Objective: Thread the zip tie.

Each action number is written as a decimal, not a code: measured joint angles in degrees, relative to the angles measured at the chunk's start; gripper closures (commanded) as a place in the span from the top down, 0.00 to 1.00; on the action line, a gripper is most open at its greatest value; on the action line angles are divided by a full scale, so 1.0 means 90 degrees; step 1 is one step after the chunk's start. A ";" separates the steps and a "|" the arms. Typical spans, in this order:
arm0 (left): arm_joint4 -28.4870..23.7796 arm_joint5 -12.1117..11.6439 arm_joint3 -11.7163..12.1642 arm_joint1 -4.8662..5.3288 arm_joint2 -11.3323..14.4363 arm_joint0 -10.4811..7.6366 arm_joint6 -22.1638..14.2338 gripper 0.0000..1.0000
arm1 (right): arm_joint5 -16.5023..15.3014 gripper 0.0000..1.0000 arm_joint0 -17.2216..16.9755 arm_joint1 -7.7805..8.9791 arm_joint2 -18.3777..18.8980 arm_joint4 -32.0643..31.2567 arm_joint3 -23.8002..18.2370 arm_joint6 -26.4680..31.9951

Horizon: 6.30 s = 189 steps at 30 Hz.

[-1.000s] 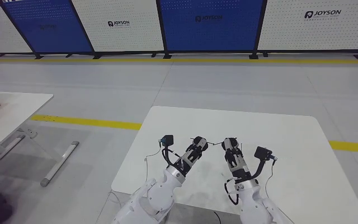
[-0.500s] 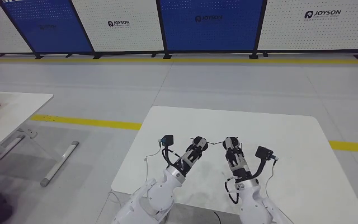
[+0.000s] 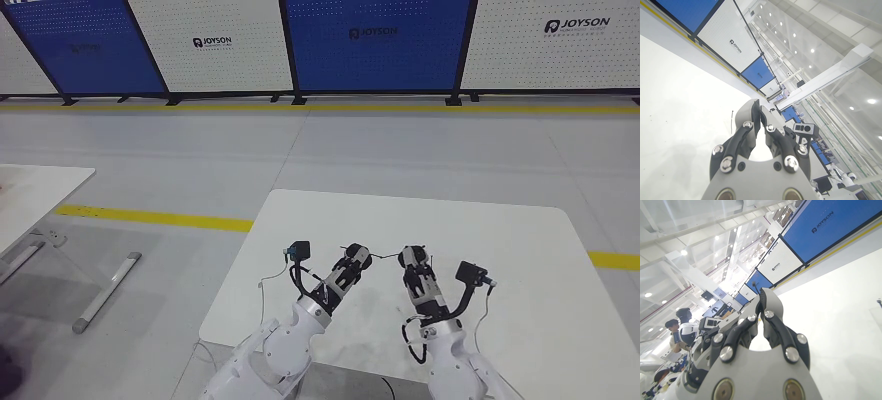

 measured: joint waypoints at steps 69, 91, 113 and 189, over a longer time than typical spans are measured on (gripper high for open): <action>-0.0048 0.0012 0.0026 -0.0019 0.0017 -0.0044 0.0023 0.00 | -0.1122 0.00 -0.0120 -0.0419 0.0134 0.0649 0.0518 -0.0022; -0.0044 -0.0041 0.0075 -0.0032 -0.0083 -0.0037 0.0010 0.00 | -0.1058 0.14 -0.0160 -0.0494 0.0151 0.0378 0.0542 -0.0014; -0.0060 -0.0066 0.0083 -0.0041 -0.0190 -0.0062 -0.0056 0.00 | -0.0856 0.00 -0.0080 -0.0585 0.0058 0.0133 0.0590 0.0102; 0.0075 -0.0303 0.0025 -0.0037 -0.0268 -0.0034 -0.0399 0.00 | -0.1035 0.31 0.0078 -0.0584 0.0408 0.0478 0.0506 0.1666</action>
